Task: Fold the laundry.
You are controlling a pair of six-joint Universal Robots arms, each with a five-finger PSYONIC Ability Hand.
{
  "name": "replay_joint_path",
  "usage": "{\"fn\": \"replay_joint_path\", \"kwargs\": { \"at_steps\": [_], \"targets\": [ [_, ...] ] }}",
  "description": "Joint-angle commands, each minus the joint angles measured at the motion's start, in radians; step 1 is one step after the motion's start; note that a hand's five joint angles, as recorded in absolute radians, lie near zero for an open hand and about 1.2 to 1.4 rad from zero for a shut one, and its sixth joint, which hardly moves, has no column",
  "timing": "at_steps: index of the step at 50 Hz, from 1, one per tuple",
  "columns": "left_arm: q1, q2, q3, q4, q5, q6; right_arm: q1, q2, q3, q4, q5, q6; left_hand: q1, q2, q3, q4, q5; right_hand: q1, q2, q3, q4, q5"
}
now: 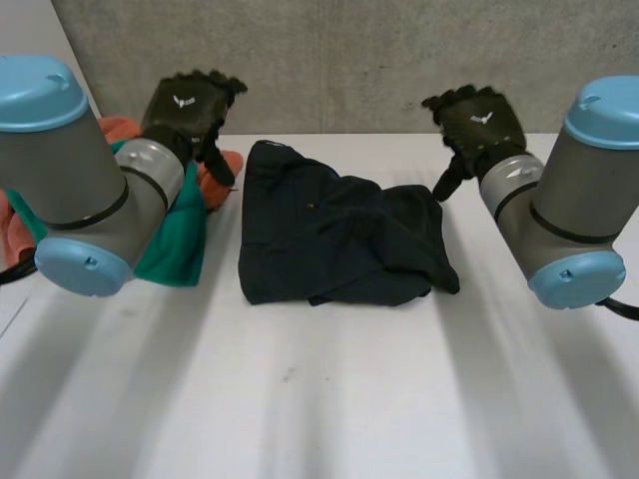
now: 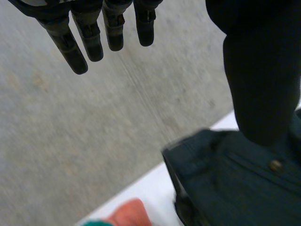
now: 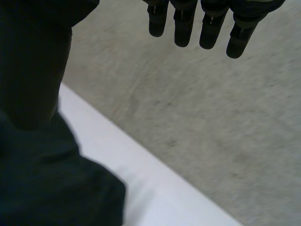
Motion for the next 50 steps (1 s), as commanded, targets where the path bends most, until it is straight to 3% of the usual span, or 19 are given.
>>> {"fn": "replay_joint_path", "kwargs": {
  "at_steps": [1, 8, 11, 26, 28, 33, 37, 41, 45, 50],
  "targets": [
    [-0.004, -0.039, 0.013, -0.195, 0.007, -0.014, 0.016, 0.066, -0.065, 0.139, -0.032, 0.014, -0.036, -0.032, -0.038, -0.026, -0.050, -0.042, -0.032, -0.032, -0.042, -0.047],
    [-0.016, -0.145, 0.070, -0.392, 0.035, -0.079, 0.019, 0.148, -0.148, 0.288, -0.038, 0.016, -0.036, -0.032, -0.038, -0.026, -0.050, 0.067, 0.076, 0.076, 0.067, 0.061],
    [-0.025, -0.194, 0.095, -0.389, 0.037, -0.093, 0.019, 0.172, -0.157, 0.323, -0.041, 0.011, -0.018, -0.013, -0.020, -0.007, -0.032, 0.161, 0.170, 0.170, 0.161, 0.155],
    [-0.076, -0.381, 0.211, -0.296, 0.021, -0.090, 0.028, 0.220, -0.151, 0.296, -0.032, -0.037, 0.094, 0.098, 0.092, 0.104, 0.080, 0.164, 0.173, 0.173, 0.164, 0.158],
    [-0.084, -0.398, 0.233, -0.304, 0.012, -0.086, 0.028, 0.222, -0.150, 0.294, -0.033, -0.041, 0.190, 0.194, 0.188, 0.200, 0.176, 0.164, 0.173, 0.173, 0.164, 0.158],
    [-0.093, -0.420, 0.308, -0.336, -0.049, -0.079, 0.026, 0.220, -0.142, 0.280, -0.033, -0.055, 1.184, 1.188, 1.182, 1.194, 1.170, 0.164, 0.173, 0.173, 0.164, 0.158],
    [-0.073, -0.409, 0.387, -0.343, -0.123, -0.039, 0.023, 0.209, -0.136, 0.271, -0.033, -0.061, 1.186, 1.190, 1.183, 1.196, 1.171, 0.164, 0.173, 0.173, 0.164, 0.158],
    [-0.019, -0.381, 0.495, -0.326, -0.135, 0.050, 0.019, 0.192, -0.134, 0.268, -0.033, -0.057, 1.186, 1.190, 1.183, 1.196, 1.171, 0.164, 0.173, 0.173, 0.164, 0.158],
    [0.025, -0.335, 0.648, -0.269, -0.094, 0.121, 0.014, 0.177, -0.134, 0.266, -0.036, -0.055, 1.186, 1.190, 1.183, 1.196, 1.171, 0.164, 0.173, 0.173, 0.164, 0.158],
    [0.028, -0.291, 0.805, -0.120, 0.010, 0.105, 0.009, 0.168, -0.136, 0.262, -0.033, -0.055, 1.186, 1.190, 1.183, 1.196, 1.171, 0.164, 0.173, 0.173, 0.164, 0.158]
  ]
}}
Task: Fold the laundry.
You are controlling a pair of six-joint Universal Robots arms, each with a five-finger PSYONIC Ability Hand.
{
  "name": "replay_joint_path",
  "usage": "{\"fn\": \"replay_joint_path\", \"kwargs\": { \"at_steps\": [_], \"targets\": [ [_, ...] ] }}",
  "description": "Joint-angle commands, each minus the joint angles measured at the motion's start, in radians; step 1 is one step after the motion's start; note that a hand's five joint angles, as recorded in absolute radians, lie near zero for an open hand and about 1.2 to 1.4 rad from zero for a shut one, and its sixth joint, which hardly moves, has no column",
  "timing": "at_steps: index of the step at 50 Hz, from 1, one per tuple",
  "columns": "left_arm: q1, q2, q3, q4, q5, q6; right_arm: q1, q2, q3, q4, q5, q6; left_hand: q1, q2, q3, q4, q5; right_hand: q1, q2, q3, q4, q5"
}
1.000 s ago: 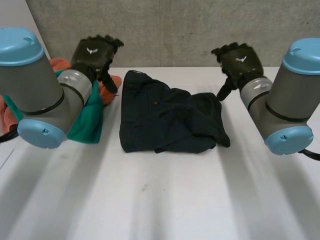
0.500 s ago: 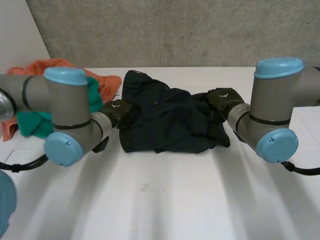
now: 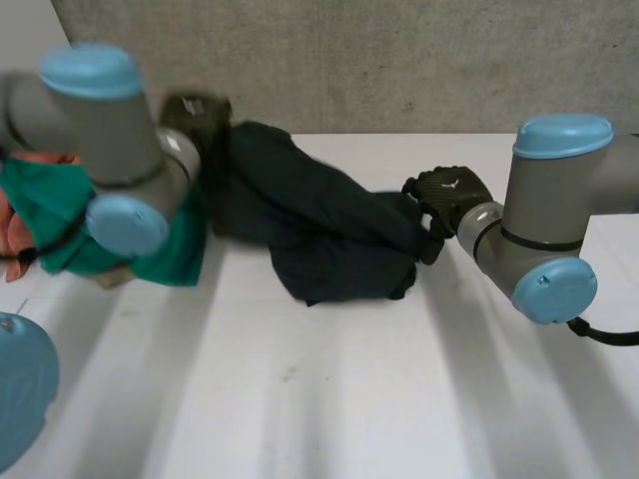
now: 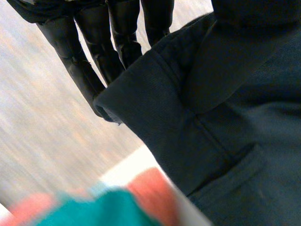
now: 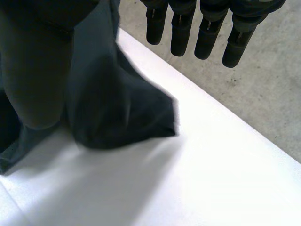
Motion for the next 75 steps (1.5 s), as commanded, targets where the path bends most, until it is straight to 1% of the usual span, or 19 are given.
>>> {"fn": "replay_joint_path", "kwargs": {
  "at_steps": [1, 5, 13, 16, 20, 29, 35, 39, 40, 44, 46, 51, 58, 64, 67, 69, 72, 73, 75],
  "targets": [
    [0.015, 0.066, 0.245, 0.210, 0.159, -0.009, -0.009, -0.019, 0.000, -0.008, 0.002, 0.002, 0.231, 0.204, 0.211, 0.202, 0.246, 0.070, 0.071, 0.065, 0.068, 0.057],
    [-0.028, 0.046, 0.281, 0.263, 0.263, -0.115, -0.023, -0.024, -0.006, -0.014, 0.003, 0.002, 0.231, 0.204, 0.211, 0.202, 0.246, 0.070, 0.071, 0.065, 0.068, 0.057],
    [-0.164, -0.104, 0.238, 0.214, 0.505, -0.304, -0.083, -0.041, -0.039, -0.023, 0.020, 0.017, 0.231, 0.204, 0.211, 0.202, 0.246, 0.070, 0.071, 0.065, 0.068, 0.057],
    [-0.205, -0.162, 0.229, 0.174, 0.552, -0.307, -0.112, -0.050, -0.052, -0.023, 0.022, 0.022, 0.039, 0.011, 0.018, 0.010, 0.054, 0.070, 0.071, 0.065, 0.068, 0.057],
    [-0.244, -0.210, 0.230, 0.109, 0.575, -0.261, -0.143, -0.054, -0.068, -0.023, 0.019, 0.023, -0.433, -0.461, -0.454, -0.462, -0.418, 0.068, 0.068, 0.062, 0.065, 0.055],
    [-0.252, -0.110, 0.215, -0.017, 0.497, -0.137, -0.167, -0.068, -0.079, -0.023, -0.010, 0.029, -0.991, -1.018, -1.011, -1.019, -0.976, 0.056, 0.057, 0.050, 0.053, 0.043],
    [-0.213, 0.009, 0.146, -0.055, 0.368, -0.129, -0.161, -0.084, -0.075, -0.017, -0.036, 0.028, -0.991, -1.018, -1.011, -1.019, -0.976, 0.026, 0.027, 0.021, 0.024, 0.014],
    [-0.175, 0.107, 0.030, -0.098, 0.222, -0.129, -0.149, -0.102, -0.071, 0.000, -0.072, 0.025, -0.991, -1.018, -1.011, -1.019, -0.976, 0.026, 0.027, 0.021, 0.024, 0.013],
    [-0.160, 0.147, -0.030, -0.107, 0.166, -0.131, -0.141, -0.110, -0.066, 0.014, -0.096, 0.019, -0.991, -1.018, -1.011, -1.019, -0.976, 0.026, 0.027, 0.021, 0.024, 0.013],
    [-0.112, 0.232, -0.194, -0.118, 0.067, -0.137, -0.121, -0.120, -0.054, 0.063, -0.176, -0.020, -0.991, -1.018, -1.011, -1.019, -0.976, 0.026, 0.027, 0.021, 0.024, 0.013],
    [-0.095, 0.261, -0.265, -0.118, 0.053, -0.138, -0.111, -0.117, -0.049, 0.089, -0.211, -0.059, -0.991, -1.018, -1.011, -1.019, -0.976, 0.026, 0.027, 0.021, 0.024, 0.013],
    [-0.054, 0.318, -0.504, -0.113, 0.065, -0.147, -0.091, -0.090, -0.004, 0.164, -0.292, -0.332, -0.991, -1.018, -1.011, -1.019, -0.976, 0.032, 0.033, 0.027, 0.030, 0.019],
    [-0.020, 0.266, -0.662, 0.009, 0.099, -0.141, -0.086, -0.012, 0.050, 0.169, -0.294, -0.622, -0.991, -1.018, -1.011, -1.019, -0.976, 0.053, 0.054, 0.047, 0.050, 0.040],
    [-0.020, 0.188, -0.661, 0.075, 0.107, -0.132, -0.095, 0.054, 0.073, 0.138, -0.293, -0.650, -0.991, -1.018, -1.011, -1.019, -0.976, 0.117, 0.118, 0.112, 0.115, 0.104],
    [-0.038, 0.140, -0.635, 0.092, 0.115, -0.108, -0.101, 0.074, 0.081, 0.084, -0.291, -0.637, -0.991, -1.018, -1.011, -1.019, -0.976, 0.337, 0.338, 0.332, 0.335, 0.324],
    [-0.051, 0.111, -0.614, 0.092, 0.115, -0.089, -0.106, 0.078, 0.093, 0.051, -0.294, -0.620, -0.917, -0.944, -0.937, -0.946, -0.902, 0.440, 0.441, 0.434, 0.437, 0.427],
    [-0.078, 0.069, -0.566, 0.085, 0.107, -0.043, -0.112, 0.073, 0.119, -0.020, -0.293, -0.586, -0.583, -0.610, -0.604, -0.612, -0.568, 0.829, 0.830, 0.824, 0.827, 0.816],
    [-0.086, 0.060, -0.548, 0.075, 0.098, -0.026, -0.115, 0.062, 0.136, -0.053, -0.291, -0.568, -0.250, -0.278, -0.271, -0.279, -0.235, 1.084, 1.085, 1.079, 1.082, 1.071],
    [-0.092, 0.066, -0.532, 0.066, 0.086, -0.011, -0.118, 0.042, 0.161, -0.077, -0.291, -0.543, 0.104, 0.076, 0.083, 0.075, 0.119, 1.087, 1.087, 1.081, 1.084, 1.074]
  ]
}}
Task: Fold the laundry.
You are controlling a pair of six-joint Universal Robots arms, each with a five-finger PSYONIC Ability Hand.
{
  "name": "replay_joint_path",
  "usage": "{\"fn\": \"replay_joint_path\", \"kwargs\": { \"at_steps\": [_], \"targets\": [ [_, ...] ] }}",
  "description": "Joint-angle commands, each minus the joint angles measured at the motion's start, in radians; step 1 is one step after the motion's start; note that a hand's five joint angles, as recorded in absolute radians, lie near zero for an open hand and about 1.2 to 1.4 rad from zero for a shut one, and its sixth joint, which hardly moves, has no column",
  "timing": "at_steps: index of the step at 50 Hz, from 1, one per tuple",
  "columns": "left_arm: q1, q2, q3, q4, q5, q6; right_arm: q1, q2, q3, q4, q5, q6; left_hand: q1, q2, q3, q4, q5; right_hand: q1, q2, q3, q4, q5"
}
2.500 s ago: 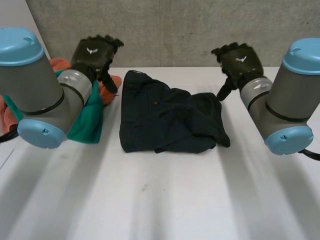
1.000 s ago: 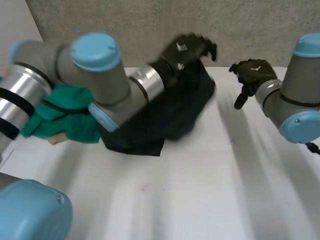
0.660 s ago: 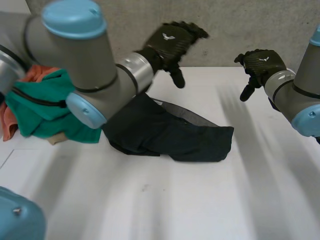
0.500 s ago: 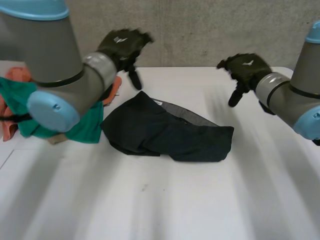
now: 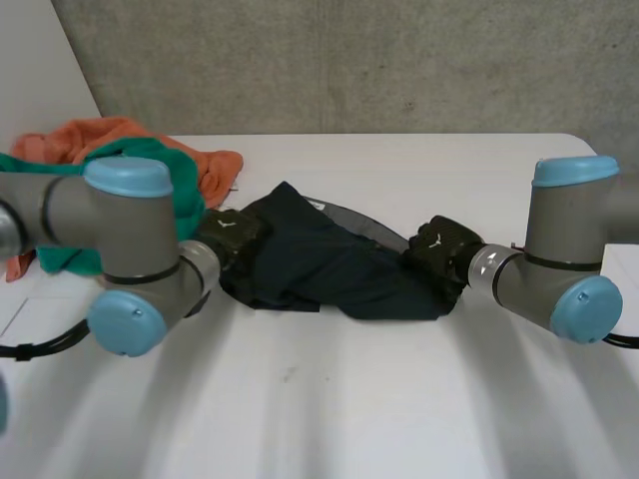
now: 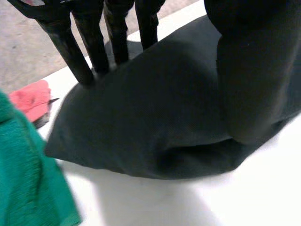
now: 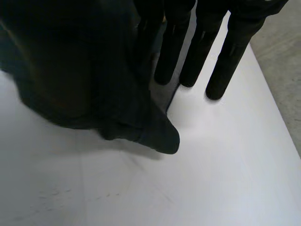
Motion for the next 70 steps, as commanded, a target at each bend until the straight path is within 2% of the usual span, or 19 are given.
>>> {"fn": "replay_joint_path", "kwargs": {
  "at_steps": [1, 5, 9, 16, 21, 23, 25, 28, 31, 32, 33, 37, 39, 43, 47, 52, 59, 63, 70],
  "targets": [
    [-0.048, -0.045, 0.099, -0.031, -0.033, 0.084, -0.016, -0.044, 0.082, -0.152, -0.001, 0.104, 1.095, 1.103, 1.098, 1.106, 1.089, 0.607, 0.526, 0.536, 0.557, 0.568],
    [-0.054, 0.046, 0.131, -0.054, -0.047, 0.080, -0.025, -0.150, 0.159, -0.186, -0.006, 0.167, 1.096, 1.104, 1.100, 1.107, 1.091, 0.607, 0.526, 0.536, 0.557, 0.568],
    [-0.051, 0.161, 0.164, -0.055, -0.024, 0.073, -0.041, -0.294, 0.216, -0.162, -0.009, 0.204, 1.096, 1.104, 1.100, 1.107, 1.091, 0.607, 0.526, 0.536, 0.557, 0.568],
    [-0.046, 0.256, 0.309, -0.064, 0.049, 0.057, -0.076, -0.503, 0.265, 0.030, -0.050, 0.271, 1.096, 1.104, 1.100, 1.107, 1.091, 0.607, 0.526, 0.536, 0.557, 0.568],
    [-0.049, 0.125, 0.475, -0.097, 0.069, 0.069, -0.035, -0.528, 0.283, 0.177, -0.067, 0.432, 1.096, 1.104, 1.100, 1.107, 1.091, 0.607, 0.526, 0.536, 0.557, 0.568],
    [-0.051, 0.062, 0.530, -0.103, 0.069, 0.076, 0.000, -0.518, 0.299, 0.177, -0.066, 0.507, 1.096, 1.104, 1.100, 1.107, 1.091, 0.607, 0.526, 0.536, 0.557, 0.568],
    [-0.055, -0.047, 0.619, -0.115, 0.068, 0.093, 0.060, -0.486, 0.325, 0.129, -0.058, 0.619, 1.096, 1.104, 1.100, 1.107, 1.091, 0.607, 0.526, 0.536, 0.557, 0.568],
    [-0.063, -0.153, 0.708, -0.129, 0.073, 0.095, 0.108, -0.436, 0.355, 0.058, -0.031, 0.697, 1.096, 1.104, 1.100, 1.107, 1.091, 0.607, 0.526, 0.536, 0.557, 0.568],
    [-0.074, -0.276, 0.808, -0.161, 0.065, 0.109, 0.168, -0.380, 0.382, -0.051, 0.046, 0.768, 1.096, 1.104, 1.100, 1.107, 1.091, 0.607, 0.526, 0.536, 0.557, 0.568],
    [-0.077, -0.300, 0.828, -0.173, 0.062, 0.110, 0.178, -0.371, 0.385, -0.074, 0.070, 0.779, 1.024, 1.032, 1.027, 1.034, 1.018, 0.607, 0.526, 0.536, 0.557, 0.568],
    [-0.078, -0.333, 0.867, -0.193, 0.056, 0.115, 0.197, -0.359, 0.386, -0.115, 0.121, 0.802, 0.721, 0.729, 0.724, 0.731, 0.715, 0.607, 0.526, 0.536, 0.557, 0.568],
    [-0.066, -0.336, 0.915, -0.247, 0.030, 0.115, 0.229, -0.362, 0.388, -0.186, 0.221, 0.842, -0.029, -0.020, -0.025, -0.018, -0.034, 0.607, 0.526, 0.536, 0.557, 0.568],
    [-0.057, -0.308, 0.909, -0.265, 0.017, 0.112, 0.237, -0.373, 0.385, -0.208, 0.242, 0.854, -0.119, -0.110, -0.115, -0.108, -0.124, 0.607, 0.526, 0.536, 0.557, 0.568],
    [-0.029, -0.178, 0.821, -0.299, -0.015, 0.090, 0.246, -0.397, 0.368, -0.251, 0.265, 0.871, -0.125, -0.117, -0.122, -0.115, -0.131, 0.607, 0.526, 0.536, 0.557, 0.568],
    [-0.002, 0.006, 0.615, -0.307, -0.032, 0.061, 0.264, -0.394, 0.333, -0.263, 0.273, 0.876, -0.125, -0.117, -0.122, -0.115, -0.131, 0.607, 0.526, 0.536, 0.557, 0.568],
    [0.027, 0.268, 0.251, -0.305, -0.018, 0.058, 0.290, -0.379, 0.284, -0.263, 0.301, 0.876, -0.122, -0.114, -0.119, -0.112, -0.128, 0.607, 0.526, 0.536, 0.557, 0.568],
    [0.064, 0.503, -0.226, -0.263, 0.057, 0.064, 0.313, -0.354, 0.207, -0.258, 0.368, 0.906, 0.177, 0.185, 0.180, 0.187, 0.171, 0.607, 0.526, 0.536, 0.557, 0.568],
    [0.089, 0.564, -0.440, -0.163, 0.095, 0.076, 0.327, -0.342, 0.164, -0.254, 0.384, 0.926, 0.347, 0.356, 0.351, 0.358, 0.342, 0.607, 0.526, 0.536, 0.557, 0.568],
    [0.126, 0.555, -0.623, 0.046, 0.109, 0.069, 0.346, -0.330, 0.127, -0.237, 0.390, 0.942, 0.407, 0.415, 0.410, 0.417, 0.401, 0.607, 0.526, 0.536, 0.557, 0.568]
  ]
}}
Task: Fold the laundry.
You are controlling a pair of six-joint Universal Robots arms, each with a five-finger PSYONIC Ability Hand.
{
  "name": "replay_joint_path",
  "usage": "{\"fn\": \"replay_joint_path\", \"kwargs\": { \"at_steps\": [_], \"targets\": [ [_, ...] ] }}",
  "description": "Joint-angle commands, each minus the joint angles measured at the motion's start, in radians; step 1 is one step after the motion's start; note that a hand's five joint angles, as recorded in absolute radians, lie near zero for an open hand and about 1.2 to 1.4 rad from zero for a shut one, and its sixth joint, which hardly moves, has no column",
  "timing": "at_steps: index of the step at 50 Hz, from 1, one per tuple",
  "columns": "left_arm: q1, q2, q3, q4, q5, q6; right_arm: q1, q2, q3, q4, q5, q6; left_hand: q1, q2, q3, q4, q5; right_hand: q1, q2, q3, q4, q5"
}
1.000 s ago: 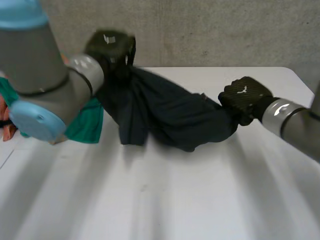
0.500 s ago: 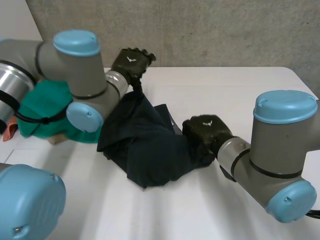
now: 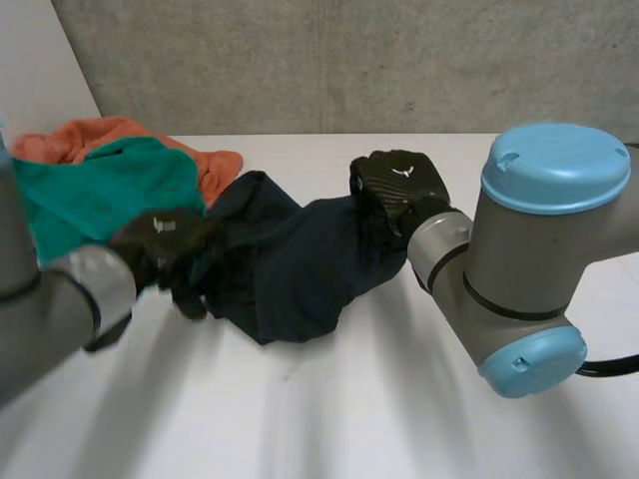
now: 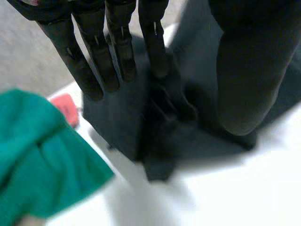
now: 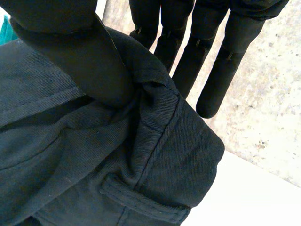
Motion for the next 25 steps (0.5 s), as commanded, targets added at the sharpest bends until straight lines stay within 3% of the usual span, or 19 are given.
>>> {"fn": "replay_joint_path", "kwargs": {
  "at_steps": [1, 10, 21, 25],
  "targets": [
    [0.037, -0.033, -0.207, 0.244, 0.029, -0.009, 0.020, 0.014, -0.042, 0.020, 0.010, 0.020, 0.109, 0.119, 0.121, 0.116, 0.118, 0.270, 0.227, 0.215, 0.204, 0.209],
    [0.011, -0.208, -0.133, 0.258, 0.043, -0.054, 0.023, 0.011, -0.045, 0.030, 0.016, 0.035, -0.193, -0.183, -0.182, -0.186, -0.185, 0.270, 0.227, 0.215, 0.204, 0.209],
    [-0.069, -0.377, 0.057, 0.246, 0.031, -0.077, 0.002, 0.005, -0.053, 0.032, 0.016, 0.062, -0.193, -0.183, -0.182, -0.187, -0.185, 0.270, 0.227, 0.215, 0.204, 0.209],
    [-0.115, -0.431, 0.143, 0.232, -0.012, -0.112, 0.002, 0.006, -0.050, 0.034, 0.016, 0.063, -0.115, -0.104, -0.103, -0.108, -0.106, 0.270, 0.227, 0.215, 0.204, 0.209]
  ]
}}
